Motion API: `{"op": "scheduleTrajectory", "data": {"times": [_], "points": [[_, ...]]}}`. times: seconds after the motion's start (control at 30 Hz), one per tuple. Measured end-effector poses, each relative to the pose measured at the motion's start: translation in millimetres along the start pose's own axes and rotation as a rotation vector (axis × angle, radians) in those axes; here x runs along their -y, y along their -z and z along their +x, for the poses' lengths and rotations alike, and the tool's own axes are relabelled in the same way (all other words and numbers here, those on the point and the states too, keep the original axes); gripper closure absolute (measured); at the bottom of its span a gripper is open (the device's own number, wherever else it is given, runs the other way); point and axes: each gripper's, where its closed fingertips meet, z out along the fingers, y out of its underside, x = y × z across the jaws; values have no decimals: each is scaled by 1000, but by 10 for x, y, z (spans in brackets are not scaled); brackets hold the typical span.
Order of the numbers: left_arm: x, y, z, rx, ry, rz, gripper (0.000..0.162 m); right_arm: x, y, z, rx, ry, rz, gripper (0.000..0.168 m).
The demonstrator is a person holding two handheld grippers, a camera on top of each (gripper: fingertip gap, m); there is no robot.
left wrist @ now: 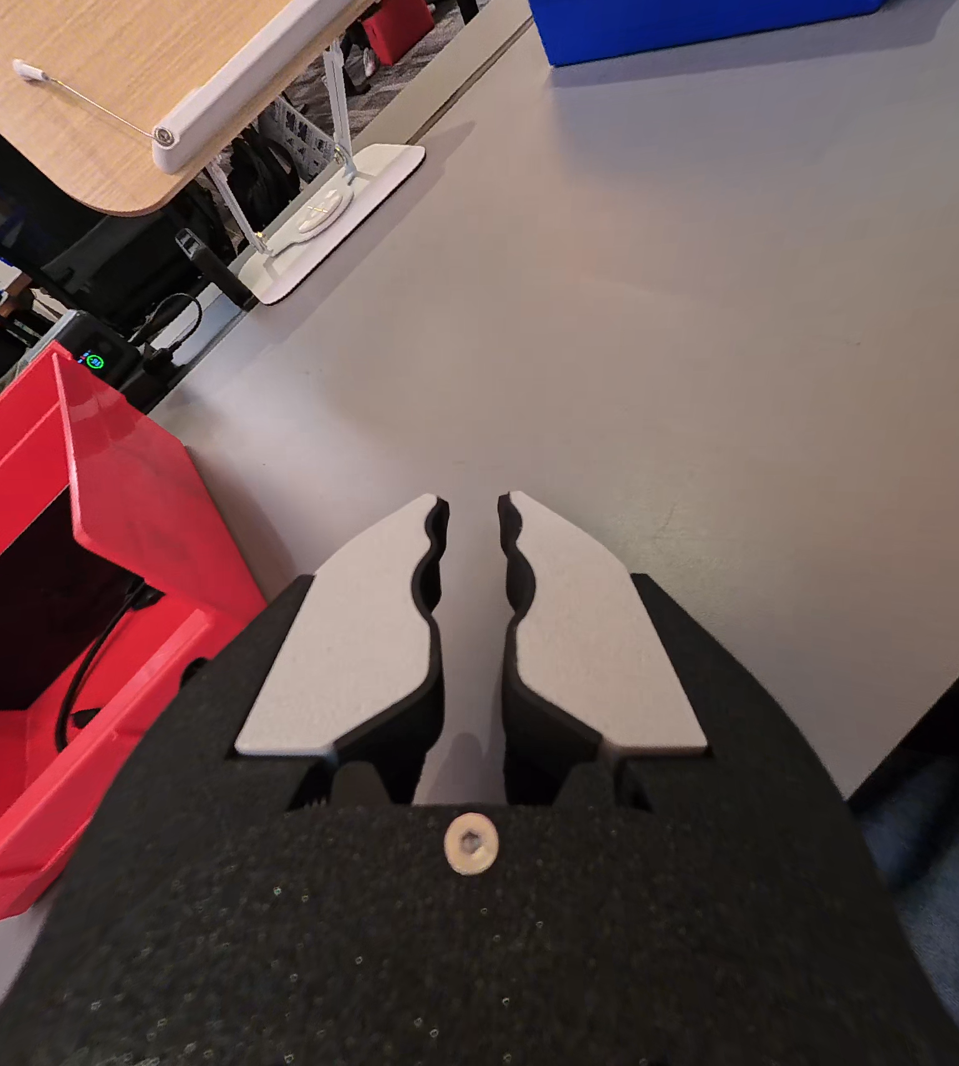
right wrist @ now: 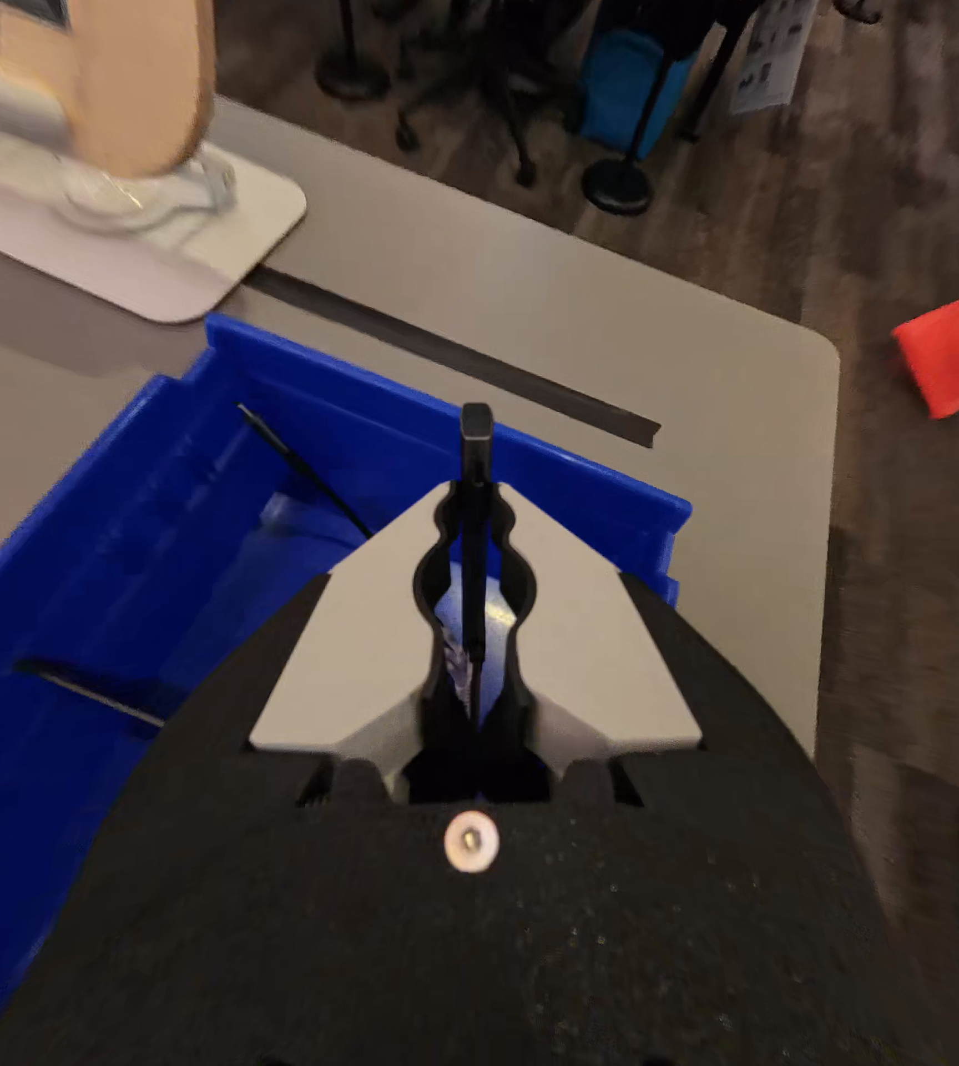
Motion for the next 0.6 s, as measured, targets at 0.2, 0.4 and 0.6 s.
{"op": "scheduleTrajectory", "data": {"times": [0.2, 0.4, 0.6], "points": [[-5, -20, 9, 2, -20, -2, 145, -154, -209, -239, 50, 164, -95, 159], [-2, -24, 13, 3, -31, -5, 145, -225, -399, -628, 38, 604, -235, 159], [-25, -13, -6, 15, -36, -16, 145, -165, -491, -766, 92, 471, -303, 147]]}}
